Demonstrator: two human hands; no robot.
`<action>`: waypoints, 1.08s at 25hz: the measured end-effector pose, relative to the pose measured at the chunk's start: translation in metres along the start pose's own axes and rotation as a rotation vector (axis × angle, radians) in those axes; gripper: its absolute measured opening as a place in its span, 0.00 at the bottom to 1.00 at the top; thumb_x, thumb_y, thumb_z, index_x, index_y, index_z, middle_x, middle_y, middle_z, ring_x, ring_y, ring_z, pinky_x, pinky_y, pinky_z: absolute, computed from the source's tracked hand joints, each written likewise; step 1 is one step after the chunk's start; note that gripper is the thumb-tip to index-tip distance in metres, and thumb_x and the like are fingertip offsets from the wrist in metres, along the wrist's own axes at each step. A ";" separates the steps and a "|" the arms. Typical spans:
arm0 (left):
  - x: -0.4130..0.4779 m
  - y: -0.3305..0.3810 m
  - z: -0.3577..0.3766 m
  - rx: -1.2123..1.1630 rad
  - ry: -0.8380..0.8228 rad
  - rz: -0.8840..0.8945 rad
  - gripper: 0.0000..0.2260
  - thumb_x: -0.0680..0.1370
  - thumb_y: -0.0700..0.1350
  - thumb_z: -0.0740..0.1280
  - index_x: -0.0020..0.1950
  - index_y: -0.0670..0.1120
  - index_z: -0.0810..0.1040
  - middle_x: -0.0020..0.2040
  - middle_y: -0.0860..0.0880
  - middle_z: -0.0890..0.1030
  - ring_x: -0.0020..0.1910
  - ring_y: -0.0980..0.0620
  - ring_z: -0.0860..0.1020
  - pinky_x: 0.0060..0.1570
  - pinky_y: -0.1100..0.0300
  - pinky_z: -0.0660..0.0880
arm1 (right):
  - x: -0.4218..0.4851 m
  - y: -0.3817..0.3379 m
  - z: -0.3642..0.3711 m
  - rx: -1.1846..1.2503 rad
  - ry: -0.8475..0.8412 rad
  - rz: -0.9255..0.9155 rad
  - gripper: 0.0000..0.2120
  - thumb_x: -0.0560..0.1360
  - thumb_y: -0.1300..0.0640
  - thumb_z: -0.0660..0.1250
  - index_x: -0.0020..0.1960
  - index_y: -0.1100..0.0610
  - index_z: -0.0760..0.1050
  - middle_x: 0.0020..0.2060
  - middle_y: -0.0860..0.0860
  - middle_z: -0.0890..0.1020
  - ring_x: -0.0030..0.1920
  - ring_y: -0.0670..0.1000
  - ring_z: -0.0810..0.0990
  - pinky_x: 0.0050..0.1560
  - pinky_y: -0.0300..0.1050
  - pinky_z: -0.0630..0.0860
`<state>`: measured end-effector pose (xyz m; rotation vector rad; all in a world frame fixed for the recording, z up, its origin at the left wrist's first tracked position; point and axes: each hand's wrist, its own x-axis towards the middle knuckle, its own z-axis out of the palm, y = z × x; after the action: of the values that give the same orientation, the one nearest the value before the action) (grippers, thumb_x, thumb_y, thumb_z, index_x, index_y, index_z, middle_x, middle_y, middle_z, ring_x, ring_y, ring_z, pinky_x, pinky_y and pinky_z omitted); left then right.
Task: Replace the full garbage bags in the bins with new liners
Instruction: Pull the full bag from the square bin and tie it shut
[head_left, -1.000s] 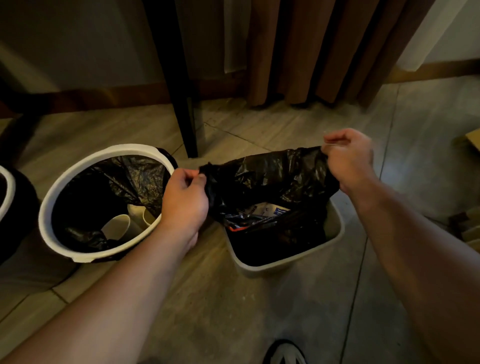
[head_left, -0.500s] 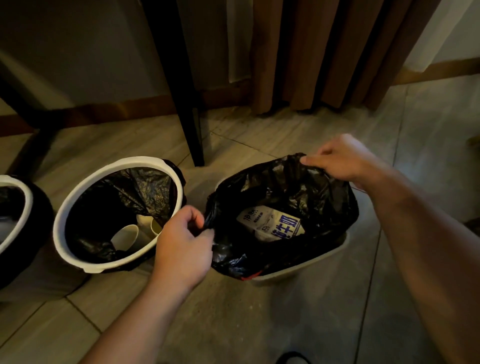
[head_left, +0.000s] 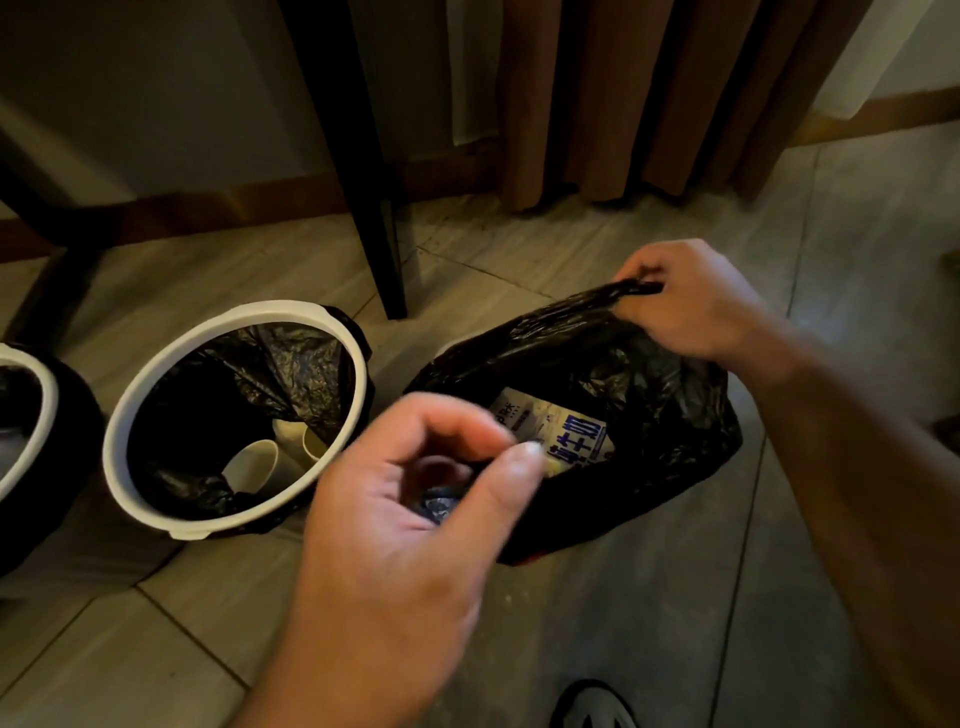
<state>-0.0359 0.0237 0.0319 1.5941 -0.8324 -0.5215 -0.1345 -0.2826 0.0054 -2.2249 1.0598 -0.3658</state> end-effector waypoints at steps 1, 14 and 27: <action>0.002 0.012 0.006 -0.112 -0.094 0.028 0.08 0.75 0.56 0.75 0.49 0.55 0.83 0.43 0.51 0.84 0.41 0.54 0.83 0.39 0.62 0.81 | 0.000 0.000 0.001 -0.024 0.020 0.004 0.05 0.75 0.58 0.75 0.48 0.50 0.83 0.47 0.49 0.83 0.47 0.51 0.82 0.43 0.44 0.79; 0.009 -0.064 0.014 1.117 -0.435 0.112 0.14 0.78 0.54 0.63 0.63 0.61 0.78 0.55 0.58 0.80 0.57 0.54 0.78 0.55 0.52 0.74 | 0.002 0.002 -0.004 0.007 0.179 -0.099 0.13 0.69 0.58 0.80 0.38 0.44 0.79 0.39 0.42 0.82 0.39 0.41 0.80 0.36 0.32 0.72; 0.025 -0.050 -0.047 0.958 -0.295 0.073 0.09 0.77 0.48 0.73 0.54 0.59 0.83 0.47 0.61 0.77 0.47 0.58 0.76 0.49 0.56 0.76 | -0.001 -0.001 -0.016 0.299 0.138 0.034 0.13 0.70 0.66 0.78 0.44 0.48 0.86 0.35 0.48 0.83 0.37 0.49 0.81 0.45 0.48 0.81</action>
<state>0.0258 0.0379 -0.0042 2.3653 -1.4967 -0.3098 -0.1427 -0.2881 0.0182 -1.9360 1.0375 -0.6277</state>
